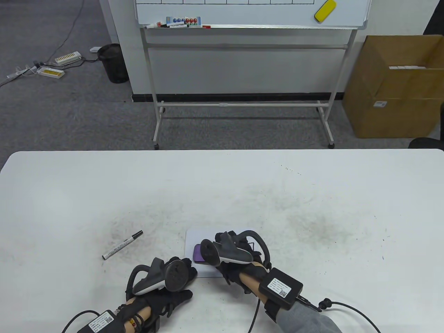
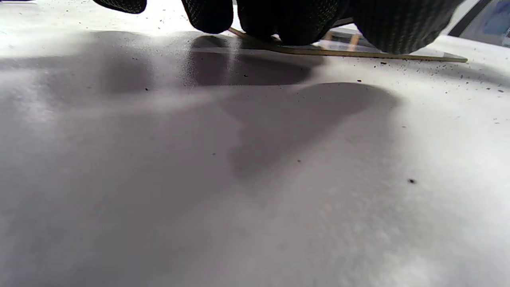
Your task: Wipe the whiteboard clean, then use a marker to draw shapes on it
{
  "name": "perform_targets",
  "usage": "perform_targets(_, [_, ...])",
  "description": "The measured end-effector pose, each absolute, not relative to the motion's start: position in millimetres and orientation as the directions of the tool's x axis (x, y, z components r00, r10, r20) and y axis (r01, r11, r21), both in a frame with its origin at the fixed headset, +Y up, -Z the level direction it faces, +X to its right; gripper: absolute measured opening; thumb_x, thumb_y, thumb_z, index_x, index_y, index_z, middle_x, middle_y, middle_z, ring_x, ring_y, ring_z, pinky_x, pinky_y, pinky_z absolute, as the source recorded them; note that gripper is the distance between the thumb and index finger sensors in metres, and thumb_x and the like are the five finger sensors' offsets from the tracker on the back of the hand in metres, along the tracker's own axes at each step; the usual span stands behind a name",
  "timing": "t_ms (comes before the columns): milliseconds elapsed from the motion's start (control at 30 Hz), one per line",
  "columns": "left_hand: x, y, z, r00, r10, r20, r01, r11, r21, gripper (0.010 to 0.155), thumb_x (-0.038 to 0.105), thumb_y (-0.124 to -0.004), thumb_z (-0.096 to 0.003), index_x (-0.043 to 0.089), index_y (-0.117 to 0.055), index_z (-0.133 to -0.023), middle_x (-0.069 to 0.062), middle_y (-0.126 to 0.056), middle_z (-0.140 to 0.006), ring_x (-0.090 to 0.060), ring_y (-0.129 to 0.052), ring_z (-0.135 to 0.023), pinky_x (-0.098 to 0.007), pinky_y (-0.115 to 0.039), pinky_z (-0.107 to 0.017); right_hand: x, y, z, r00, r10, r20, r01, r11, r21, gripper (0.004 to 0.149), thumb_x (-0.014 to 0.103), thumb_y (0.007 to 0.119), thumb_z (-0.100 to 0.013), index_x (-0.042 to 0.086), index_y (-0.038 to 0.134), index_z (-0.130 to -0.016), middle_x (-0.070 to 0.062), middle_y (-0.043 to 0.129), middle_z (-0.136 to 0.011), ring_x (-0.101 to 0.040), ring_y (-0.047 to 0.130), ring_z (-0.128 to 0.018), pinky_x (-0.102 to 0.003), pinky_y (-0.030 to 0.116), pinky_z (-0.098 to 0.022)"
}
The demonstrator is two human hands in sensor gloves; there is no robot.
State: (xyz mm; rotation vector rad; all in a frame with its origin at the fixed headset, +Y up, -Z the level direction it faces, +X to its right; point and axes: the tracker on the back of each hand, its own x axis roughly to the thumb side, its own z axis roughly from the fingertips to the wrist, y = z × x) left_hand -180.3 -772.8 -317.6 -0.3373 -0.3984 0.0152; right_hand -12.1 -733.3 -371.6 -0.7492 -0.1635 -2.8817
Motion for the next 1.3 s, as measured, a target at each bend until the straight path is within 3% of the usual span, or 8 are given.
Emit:
perform_targets(433, [-173,-771,-316,0.929,0.033,0.369,0.111,0.925,-0.363,0.074,0.058,-0.066,-0.0368,0.035,-0.049,-0.105,0.006,-0.038,-0.119,-0.025,-0.035,-0.115,-0.066,-0.036,-0.078,10,-735,-371,-0.851,-0.223,0.476,0.290,-0.954,0.071,0.061,0.036,0.089,-0.035,0.043,0.067,-0.091,-0.014,0.072,-0.103,-0.037,0.085,-0.090,-0.054,0.073,-0.063])
perform_targets(800, [-175,-772,-318,0.928,0.063,0.366,0.084,0.924,-0.373,0.075,0.059,-0.067,-0.0364,0.035,-0.049,-0.105,0.006,-0.039,-0.119,-0.024,-0.036,-0.115,-0.064,-0.037,-0.079,102,-729,-360,-0.900,-0.289,0.326,0.350,-0.925,0.146,0.060,0.033,0.091,-0.033,0.043,0.069,-0.089,-0.014,0.073,-0.102,-0.038,0.085,-0.090,-0.055,0.073,-0.063])
perform_targets(967, [-175,-772,-317,0.927,0.053,0.371,0.093,0.927,-0.365,0.076,0.060,-0.068,-0.0352,0.035,-0.050,-0.105,0.006,-0.039,-0.119,-0.024,-0.037,-0.115,-0.064,-0.038,-0.079,131,-711,-359,-0.897,-0.347,0.275,0.408,-0.889,0.209,0.060,0.034,0.091,-0.033,0.043,0.073,-0.089,-0.013,0.073,-0.103,-0.039,0.083,-0.091,-0.055,0.070,-0.065])
perform_targets(1033, [-176,-772,-319,0.926,0.067,0.372,0.080,0.927,-0.366,0.076,0.060,-0.068,-0.0355,0.034,-0.051,-0.105,0.006,-0.040,-0.119,-0.024,-0.037,-0.115,-0.064,-0.038,-0.079,137,-699,-359,-0.922,-0.299,0.246,0.347,-0.920,0.183,0.060,0.035,0.091,-0.033,0.043,0.073,-0.090,-0.013,0.073,-0.103,-0.038,0.084,-0.091,-0.055,0.071,-0.065])
perform_targets(1133, [-177,-772,-319,0.926,0.079,0.368,0.070,0.925,-0.374,0.076,0.060,-0.068,-0.0355,0.035,-0.051,-0.105,0.006,-0.040,-0.118,-0.024,-0.037,-0.115,-0.064,-0.038,-0.079,128,-684,-361,-0.955,-0.174,0.238,0.209,-0.969,0.130,0.062,0.037,0.090,-0.034,0.042,0.070,-0.092,-0.014,0.073,-0.103,-0.037,0.084,-0.091,-0.054,0.072,-0.064])
perform_targets(1300, [-177,-772,-319,0.927,0.082,0.366,0.066,0.925,-0.374,0.075,0.060,-0.068,-0.0357,0.035,-0.051,-0.104,0.006,-0.040,-0.118,-0.024,-0.037,-0.115,-0.064,-0.038,-0.079,76,-686,-368,-0.935,-0.159,0.316,0.184,-0.982,0.051,0.063,0.039,0.089,-0.034,0.043,0.069,-0.093,-0.012,0.072,-0.103,-0.036,0.084,-0.091,-0.053,0.072,-0.064])
